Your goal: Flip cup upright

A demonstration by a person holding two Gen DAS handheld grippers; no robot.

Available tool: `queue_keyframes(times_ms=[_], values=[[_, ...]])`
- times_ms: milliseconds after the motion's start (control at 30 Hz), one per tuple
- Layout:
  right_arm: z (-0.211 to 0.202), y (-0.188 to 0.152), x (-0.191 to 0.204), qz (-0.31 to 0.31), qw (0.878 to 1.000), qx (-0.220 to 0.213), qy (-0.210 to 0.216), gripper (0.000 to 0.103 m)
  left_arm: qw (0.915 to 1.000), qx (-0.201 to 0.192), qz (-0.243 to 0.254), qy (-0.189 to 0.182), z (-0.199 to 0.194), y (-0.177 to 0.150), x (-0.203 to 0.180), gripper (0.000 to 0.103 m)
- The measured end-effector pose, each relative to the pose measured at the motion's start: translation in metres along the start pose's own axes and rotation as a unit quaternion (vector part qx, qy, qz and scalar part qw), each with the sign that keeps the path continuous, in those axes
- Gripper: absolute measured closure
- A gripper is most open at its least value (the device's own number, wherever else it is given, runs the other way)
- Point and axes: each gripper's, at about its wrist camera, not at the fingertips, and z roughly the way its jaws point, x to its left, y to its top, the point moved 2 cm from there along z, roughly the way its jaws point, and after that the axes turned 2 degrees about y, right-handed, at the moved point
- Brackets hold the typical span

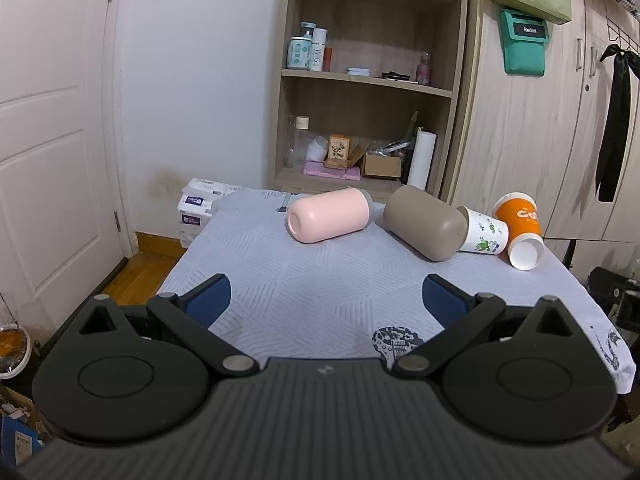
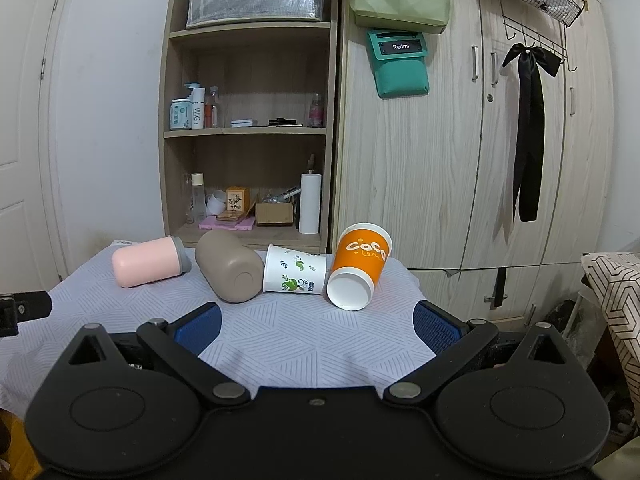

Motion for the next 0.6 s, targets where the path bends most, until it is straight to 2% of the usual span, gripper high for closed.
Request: queue_keyframes(times_ms=[200, 367, 467, 600], values=[[0.002, -0.001, 0.000, -0.001, 1.000, 0.005, 0.001, 0.000, 0.9999, 0.014, 0.003, 0.003, 0.004, -0.001, -0.001, 0.000], [-0.001, 0.004, -0.005, -0.008, 1.000, 0.022, 0.014, 0.000, 0.9990, 0.043, 0.012, -0.008, 0.006, 0.006, -0.006, 0.000], [-0.004, 0.012, -0.012, -0.006, 0.998, 0.041, 0.041, 0.000, 0.9980, 0.052, 0.030, -0.021, 0.007, 0.017, -0.015, 0.000], [-0.001, 0.025, -0.026, 0.005, 0.991, 0.078, 0.107, 0.000, 0.9931, 0.073, 0.080, -0.045, 0.015, 0.039, -0.034, 0.000]])
